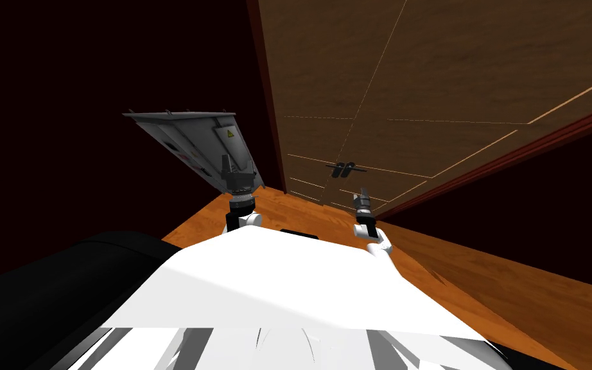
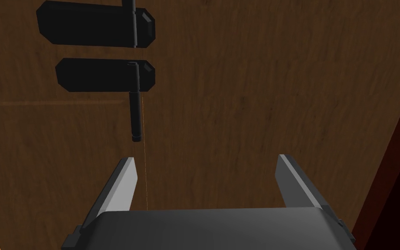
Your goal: Pull the door open
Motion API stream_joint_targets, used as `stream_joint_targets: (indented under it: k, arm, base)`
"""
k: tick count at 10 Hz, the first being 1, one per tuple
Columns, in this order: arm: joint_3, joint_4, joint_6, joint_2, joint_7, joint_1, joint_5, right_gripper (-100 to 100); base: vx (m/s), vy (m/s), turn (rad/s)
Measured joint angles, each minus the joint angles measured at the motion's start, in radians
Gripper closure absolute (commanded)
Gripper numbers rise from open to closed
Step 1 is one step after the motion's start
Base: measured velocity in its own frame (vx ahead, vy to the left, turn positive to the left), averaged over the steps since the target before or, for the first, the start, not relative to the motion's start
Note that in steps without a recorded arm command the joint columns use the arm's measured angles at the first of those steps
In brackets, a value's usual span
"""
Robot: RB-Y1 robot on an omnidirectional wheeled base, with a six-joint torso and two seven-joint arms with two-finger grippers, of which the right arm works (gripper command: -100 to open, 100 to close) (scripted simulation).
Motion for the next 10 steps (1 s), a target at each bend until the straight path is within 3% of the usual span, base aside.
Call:
stream_joint_targets:
  k: [4,10]
  arm:
    - [-0.007,0.092,-0.009,-0.027,-0.028,-0.033,-0.005,-100]
    - [-0.020,0.267,-0.029,-0.078,-0.075,-0.110,-0.015,-100]
  base:
    - [0.055,-0.014,0.032]
    - [0.079,-0.015,0.049]
